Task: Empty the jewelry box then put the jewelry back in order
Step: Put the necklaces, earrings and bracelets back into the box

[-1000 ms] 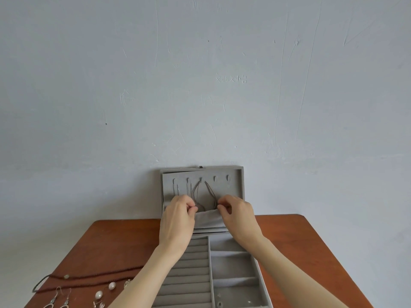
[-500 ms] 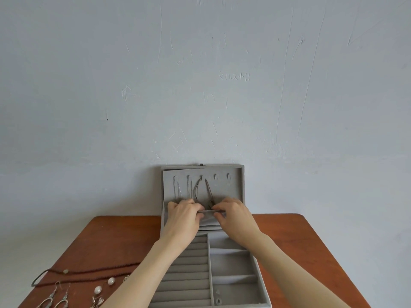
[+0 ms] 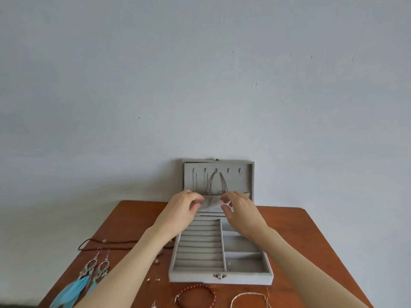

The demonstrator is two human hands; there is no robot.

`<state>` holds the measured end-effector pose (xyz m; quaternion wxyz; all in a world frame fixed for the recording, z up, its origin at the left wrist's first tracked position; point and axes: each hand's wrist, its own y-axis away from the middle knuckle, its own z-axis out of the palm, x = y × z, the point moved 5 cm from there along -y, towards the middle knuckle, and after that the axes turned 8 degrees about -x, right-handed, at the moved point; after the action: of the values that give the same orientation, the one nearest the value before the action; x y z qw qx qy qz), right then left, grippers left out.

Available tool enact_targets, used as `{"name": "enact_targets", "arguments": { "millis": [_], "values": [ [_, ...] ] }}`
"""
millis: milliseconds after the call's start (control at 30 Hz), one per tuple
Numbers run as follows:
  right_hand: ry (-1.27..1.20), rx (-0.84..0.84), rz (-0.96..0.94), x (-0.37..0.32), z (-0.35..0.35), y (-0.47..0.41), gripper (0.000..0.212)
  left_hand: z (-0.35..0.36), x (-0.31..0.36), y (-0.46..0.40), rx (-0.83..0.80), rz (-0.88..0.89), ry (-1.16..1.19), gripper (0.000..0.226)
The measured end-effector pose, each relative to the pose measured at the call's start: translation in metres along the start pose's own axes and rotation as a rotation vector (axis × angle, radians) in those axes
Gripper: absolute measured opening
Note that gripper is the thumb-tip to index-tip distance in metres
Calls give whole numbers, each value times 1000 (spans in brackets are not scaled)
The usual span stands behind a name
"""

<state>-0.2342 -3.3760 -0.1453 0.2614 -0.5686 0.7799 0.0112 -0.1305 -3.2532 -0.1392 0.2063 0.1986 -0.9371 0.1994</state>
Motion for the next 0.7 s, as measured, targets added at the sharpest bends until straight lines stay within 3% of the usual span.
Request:
{"name": "enact_targets", "arguments": {
  "millis": [300,533,700],
  "values": [
    [25,-171,-98,-78,39,29,27,-32,-54,92,-127,-206,18,21],
    [117,-276,-159,-117,86,23,26,-43,-98,130,-116,-311,-27,22],
    [214,-262,-151,-128,108,9,27,-46,-118,132,-77,-318,-32,22]
  ]
}}
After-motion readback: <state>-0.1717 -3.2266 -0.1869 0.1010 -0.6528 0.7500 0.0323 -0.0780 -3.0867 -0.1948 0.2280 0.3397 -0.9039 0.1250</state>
